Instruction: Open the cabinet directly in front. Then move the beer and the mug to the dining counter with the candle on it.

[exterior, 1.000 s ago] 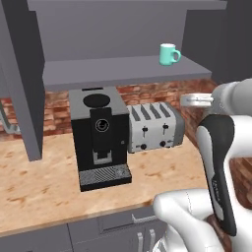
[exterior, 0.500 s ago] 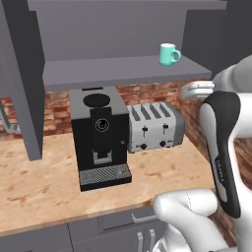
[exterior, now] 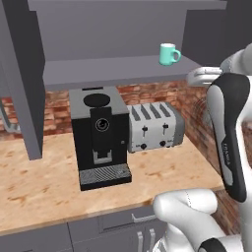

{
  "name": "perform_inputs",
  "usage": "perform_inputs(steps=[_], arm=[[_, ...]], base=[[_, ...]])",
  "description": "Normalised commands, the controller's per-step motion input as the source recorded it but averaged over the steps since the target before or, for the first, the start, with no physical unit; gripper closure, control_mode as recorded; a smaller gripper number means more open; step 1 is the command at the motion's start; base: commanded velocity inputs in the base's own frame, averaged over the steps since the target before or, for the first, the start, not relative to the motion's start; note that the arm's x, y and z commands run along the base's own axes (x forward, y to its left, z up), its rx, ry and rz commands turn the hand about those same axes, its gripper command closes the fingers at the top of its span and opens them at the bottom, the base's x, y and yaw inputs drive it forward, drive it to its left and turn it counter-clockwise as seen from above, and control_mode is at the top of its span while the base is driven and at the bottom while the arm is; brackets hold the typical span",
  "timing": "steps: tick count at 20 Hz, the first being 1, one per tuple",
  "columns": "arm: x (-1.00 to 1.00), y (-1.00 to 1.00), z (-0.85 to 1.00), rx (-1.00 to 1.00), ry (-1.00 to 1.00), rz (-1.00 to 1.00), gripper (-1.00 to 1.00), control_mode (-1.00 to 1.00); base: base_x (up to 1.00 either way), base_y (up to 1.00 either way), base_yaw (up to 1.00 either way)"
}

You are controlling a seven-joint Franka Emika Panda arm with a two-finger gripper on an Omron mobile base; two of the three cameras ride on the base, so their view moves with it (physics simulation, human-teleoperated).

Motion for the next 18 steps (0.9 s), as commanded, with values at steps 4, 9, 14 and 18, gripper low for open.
perform_inputs(steps=[4, 9, 14, 18], arm=[[0.03, -0.1, 0.21, 0.0, -0.02, 0.0, -1.0, -1.0], [0.27, -0.21, 0.0, 0.0, -0.06, 0.08, -1.0, -1.0], [0.4, -0.1, 0.0, 0.0, -0.08, 0.07, -1.0, -1.0], [0.33, 0.09, 0.0, -0.05, -0.2, -0.02, -1.0, -1.0]], base=[[0.0, 0.0, 0.0], [0.0, 0.0, 0.0], [0.0, 0.0, 0.0], [0.0, 0.0, 0.0]])
